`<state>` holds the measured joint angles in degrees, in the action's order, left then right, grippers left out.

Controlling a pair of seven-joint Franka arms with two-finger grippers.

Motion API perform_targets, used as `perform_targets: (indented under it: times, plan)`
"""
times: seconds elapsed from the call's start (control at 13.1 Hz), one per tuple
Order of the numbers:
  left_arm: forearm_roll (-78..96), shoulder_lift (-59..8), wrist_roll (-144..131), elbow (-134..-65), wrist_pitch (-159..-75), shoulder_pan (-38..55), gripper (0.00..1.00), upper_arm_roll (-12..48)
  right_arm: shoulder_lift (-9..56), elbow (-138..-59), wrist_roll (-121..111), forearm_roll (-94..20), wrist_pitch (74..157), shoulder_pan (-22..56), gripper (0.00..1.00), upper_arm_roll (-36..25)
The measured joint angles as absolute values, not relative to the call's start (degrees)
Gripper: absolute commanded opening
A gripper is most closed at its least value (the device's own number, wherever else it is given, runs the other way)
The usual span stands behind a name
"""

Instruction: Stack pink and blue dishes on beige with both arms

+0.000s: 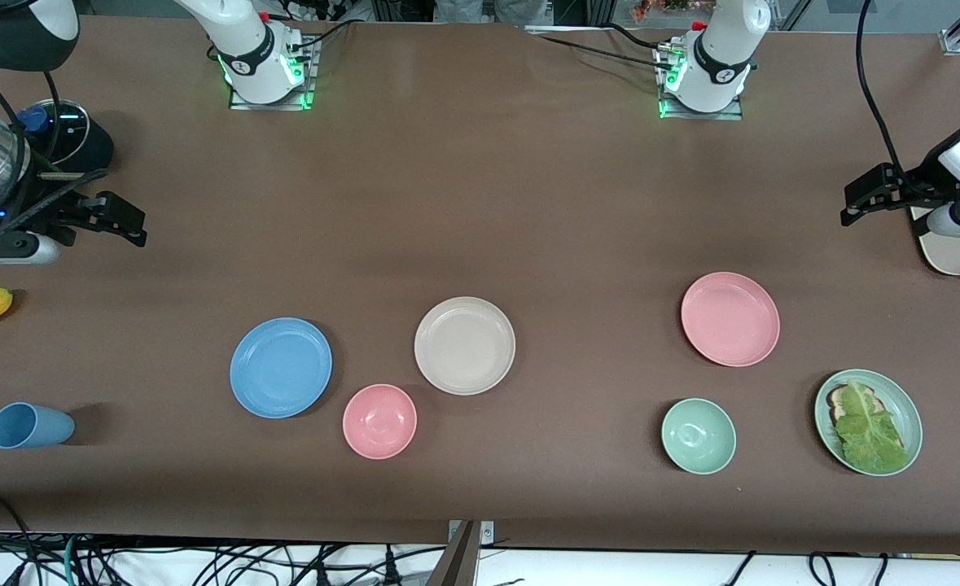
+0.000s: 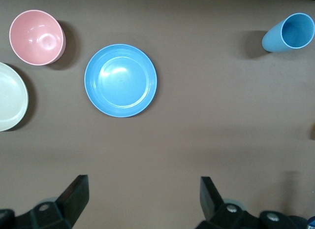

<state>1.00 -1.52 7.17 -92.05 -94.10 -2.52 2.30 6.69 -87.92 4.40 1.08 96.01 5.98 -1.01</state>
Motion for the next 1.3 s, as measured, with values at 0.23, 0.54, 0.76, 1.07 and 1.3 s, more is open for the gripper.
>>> perform_targets:
  times: [0.23, 0.54, 0.76, 1.07, 1.3]
  plan:
    - [1.0, -1.78, 7.17, -92.06, -94.04, -2.31, 1.0, 2.3, 6.69, -87.92, 4.4, 1.08, 96.01, 5.98, 1.0, -1.02]
    - [1.0, -1.91, 7.17, -92.06, -93.71, -2.21, 1.0, 2.33, 6.69, -87.92, 4.4, 1.08, 96.01, 5.98, 1.0, -1.02]
    - [1.0, -1.92, 7.18, -92.06, -93.6, -2.21, 1.0, 2.34, 6.69, -87.92, 4.41, 1.08, 96.01, 5.98, 1.0, -1.01]
    - [0.95, -4.02, 7.17, -92.12, -93.66, -2.49, 1.0, 2.15, 6.69, -87.91, 4.41, 1.08, 96.01, 5.98, 1.0, -1.02]
    - [0.95, -11.56, 7.17, -91.98, -93.99, -3.03, 1.0, 1.7, 6.69, -87.83, 4.41, 1.08, 96.01, 5.98, 1.0, -1.02]
